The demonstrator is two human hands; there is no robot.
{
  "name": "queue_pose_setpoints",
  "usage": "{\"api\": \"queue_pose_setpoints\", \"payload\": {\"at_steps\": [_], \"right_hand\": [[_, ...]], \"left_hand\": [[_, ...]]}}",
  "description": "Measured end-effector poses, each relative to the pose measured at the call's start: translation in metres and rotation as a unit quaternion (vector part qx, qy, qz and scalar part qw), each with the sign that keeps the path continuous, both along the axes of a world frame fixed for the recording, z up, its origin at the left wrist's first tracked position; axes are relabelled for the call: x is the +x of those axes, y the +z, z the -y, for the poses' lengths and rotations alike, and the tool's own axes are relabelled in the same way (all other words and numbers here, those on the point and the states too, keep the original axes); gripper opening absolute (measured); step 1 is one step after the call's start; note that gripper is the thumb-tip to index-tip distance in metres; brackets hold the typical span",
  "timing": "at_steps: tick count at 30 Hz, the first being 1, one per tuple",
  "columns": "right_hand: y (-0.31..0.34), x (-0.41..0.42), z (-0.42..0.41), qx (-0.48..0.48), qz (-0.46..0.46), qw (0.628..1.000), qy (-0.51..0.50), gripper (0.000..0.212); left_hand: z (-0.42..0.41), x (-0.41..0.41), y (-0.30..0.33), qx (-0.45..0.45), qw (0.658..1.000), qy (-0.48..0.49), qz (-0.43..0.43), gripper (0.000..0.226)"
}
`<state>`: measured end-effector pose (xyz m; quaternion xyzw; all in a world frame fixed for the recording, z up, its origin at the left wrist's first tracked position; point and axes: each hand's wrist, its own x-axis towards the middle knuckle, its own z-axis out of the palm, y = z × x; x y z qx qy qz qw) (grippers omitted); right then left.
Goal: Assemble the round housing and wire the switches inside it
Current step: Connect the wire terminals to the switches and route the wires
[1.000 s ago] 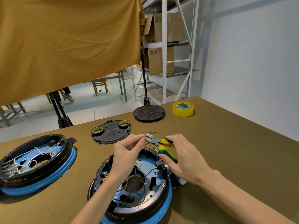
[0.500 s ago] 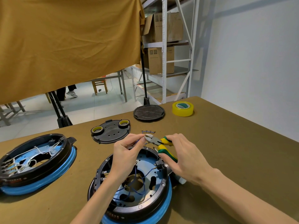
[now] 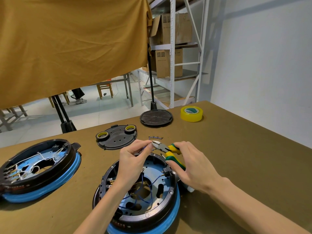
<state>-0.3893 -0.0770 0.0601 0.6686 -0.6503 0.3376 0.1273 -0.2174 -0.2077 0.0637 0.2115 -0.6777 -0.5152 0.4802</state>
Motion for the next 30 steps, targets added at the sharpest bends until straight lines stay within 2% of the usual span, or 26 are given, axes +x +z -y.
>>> {"api": "queue_pose_setpoints", "payload": {"at_steps": [3,6,8,10,14,18,22,24,28,30], "right_hand": [[-0.002,-0.002,0.002,0.015,0.027,1.0,0.0,0.065],[-0.011,-0.009,0.004,0.025,0.072,0.997,-0.01,0.061],[-0.02,-0.019,0.006,0.028,0.094,0.994,-0.044,0.054],[-0.029,-0.032,0.009,0.054,0.104,0.987,-0.105,0.051],[-0.045,-0.055,0.02,0.161,0.053,0.955,-0.244,0.051],[-0.057,-0.064,0.028,0.225,-0.019,0.925,-0.305,0.052],[-0.052,-0.065,0.035,0.251,-0.028,0.92,-0.3,0.06],[-0.045,-0.06,0.037,0.248,0.009,0.927,-0.282,0.06],[-0.022,-0.031,0.043,0.113,0.179,0.966,-0.147,0.024],[-0.014,-0.013,0.05,0.109,0.217,0.965,-0.095,0.016]], "left_hand": [[0.002,0.0,-0.001,-0.007,1.0,0.007,0.013,0.015],[0.002,0.001,-0.004,-0.016,0.998,0.041,0.048,0.014],[0.003,0.006,-0.005,-0.031,0.993,0.063,0.098,0.015],[0.006,0.014,-0.005,-0.081,0.978,0.049,0.187,0.014],[0.004,0.023,-0.002,-0.161,0.924,-0.029,0.346,0.015],[0.0,0.017,-0.002,-0.182,0.901,-0.011,0.394,0.01],[0.002,0.013,-0.006,-0.195,0.886,-0.01,0.421,0.011],[0.003,0.013,-0.011,-0.191,0.884,-0.023,0.427,0.013],[0.002,0.012,-0.018,-0.184,0.885,-0.034,0.426,0.016],[0.002,0.012,-0.02,-0.184,0.885,-0.035,0.427,0.016]]}}
